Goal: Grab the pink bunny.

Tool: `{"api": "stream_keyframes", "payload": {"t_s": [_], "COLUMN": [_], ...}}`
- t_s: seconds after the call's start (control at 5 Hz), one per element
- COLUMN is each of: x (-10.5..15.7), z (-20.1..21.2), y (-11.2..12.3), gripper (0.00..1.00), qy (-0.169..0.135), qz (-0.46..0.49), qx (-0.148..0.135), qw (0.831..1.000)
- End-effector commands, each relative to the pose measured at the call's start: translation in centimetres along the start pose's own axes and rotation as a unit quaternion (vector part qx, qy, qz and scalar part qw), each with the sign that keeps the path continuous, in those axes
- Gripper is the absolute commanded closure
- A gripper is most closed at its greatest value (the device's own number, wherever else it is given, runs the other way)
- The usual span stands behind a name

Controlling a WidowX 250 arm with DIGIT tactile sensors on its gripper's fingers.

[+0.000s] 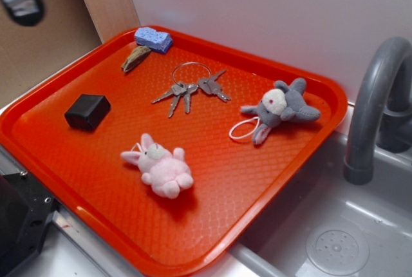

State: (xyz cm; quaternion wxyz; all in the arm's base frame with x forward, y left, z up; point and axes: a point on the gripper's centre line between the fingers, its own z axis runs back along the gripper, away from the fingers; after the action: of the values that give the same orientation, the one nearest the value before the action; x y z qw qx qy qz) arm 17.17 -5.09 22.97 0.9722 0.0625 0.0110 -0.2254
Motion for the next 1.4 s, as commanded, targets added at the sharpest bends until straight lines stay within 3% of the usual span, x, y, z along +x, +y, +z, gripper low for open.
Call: {"api": "stream_keyframes", "payload": {"t_s": [0.0,0.2,0.4,0.6,0.8,1.0,1.2], "x": [4.0,3.5,3.0,3.8,5.1,5.4,4.6], "z": [-3.9,-7.1,-9.6,-12.1,-14.2,-16.1,-19.0], "y": [-3.9,-5.8,-6.4,-6.2,-6.0,-6.3,-6.6], "gripper": [0.0,0.0,0.0,0.0,0.0,0.0,0.0], "qy": [0.089,0.11,0.095,0.068,0.037,0.04,0.058], "qz": [-0.26,-0.382,-0.499,-0.468,-0.449,-0.437,-0.431], "qx": [0.087,0.11,0.095,0.094,0.068,0.047,0.0], "qw": [0.957,0.911,0.856,0.876,0.89,0.897,0.901]}}
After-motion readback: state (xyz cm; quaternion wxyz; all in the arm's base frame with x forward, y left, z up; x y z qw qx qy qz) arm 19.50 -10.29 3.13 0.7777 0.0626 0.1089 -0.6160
